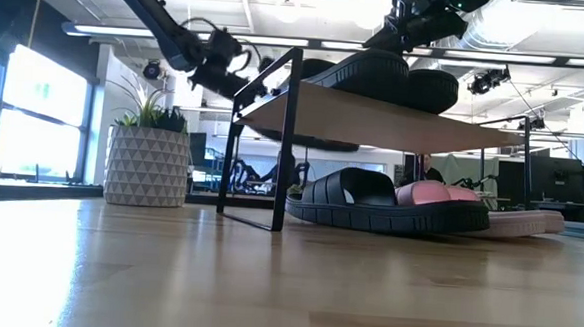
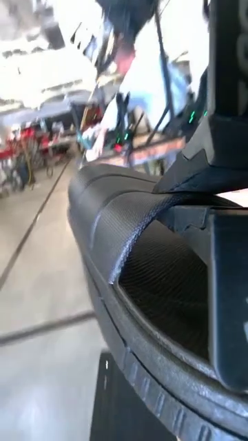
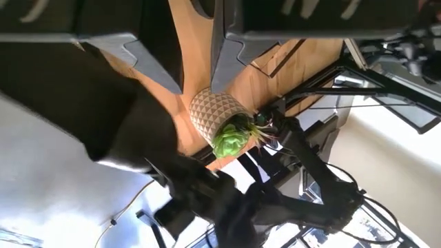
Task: Pick and place slides into the shelf
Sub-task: Put the black slipper under the shelf
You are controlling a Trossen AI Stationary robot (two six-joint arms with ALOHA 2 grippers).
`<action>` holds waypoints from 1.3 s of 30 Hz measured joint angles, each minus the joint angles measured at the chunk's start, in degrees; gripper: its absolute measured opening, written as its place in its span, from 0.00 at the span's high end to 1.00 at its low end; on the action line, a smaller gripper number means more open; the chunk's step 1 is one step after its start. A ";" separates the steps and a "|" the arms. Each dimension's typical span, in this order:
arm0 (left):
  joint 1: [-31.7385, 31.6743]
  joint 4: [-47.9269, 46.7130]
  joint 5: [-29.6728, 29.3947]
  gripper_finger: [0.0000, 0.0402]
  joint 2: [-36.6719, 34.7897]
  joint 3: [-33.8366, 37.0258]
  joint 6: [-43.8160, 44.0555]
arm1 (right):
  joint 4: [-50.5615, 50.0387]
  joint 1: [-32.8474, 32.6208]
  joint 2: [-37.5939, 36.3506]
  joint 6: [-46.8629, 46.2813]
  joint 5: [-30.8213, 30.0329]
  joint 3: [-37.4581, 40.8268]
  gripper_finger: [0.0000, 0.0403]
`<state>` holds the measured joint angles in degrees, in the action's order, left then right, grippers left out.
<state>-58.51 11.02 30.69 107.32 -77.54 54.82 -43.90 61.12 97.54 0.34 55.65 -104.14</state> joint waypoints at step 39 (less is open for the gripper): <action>-7.91 1.59 40.40 1.00 -10.44 -11.37 29.39 | 0.43 -25.39 -17.05 96.13 -53.57 0.00 0.71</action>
<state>-66.41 12.61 71.09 96.88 -88.90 84.21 -43.47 35.73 80.49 96.48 2.07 -104.14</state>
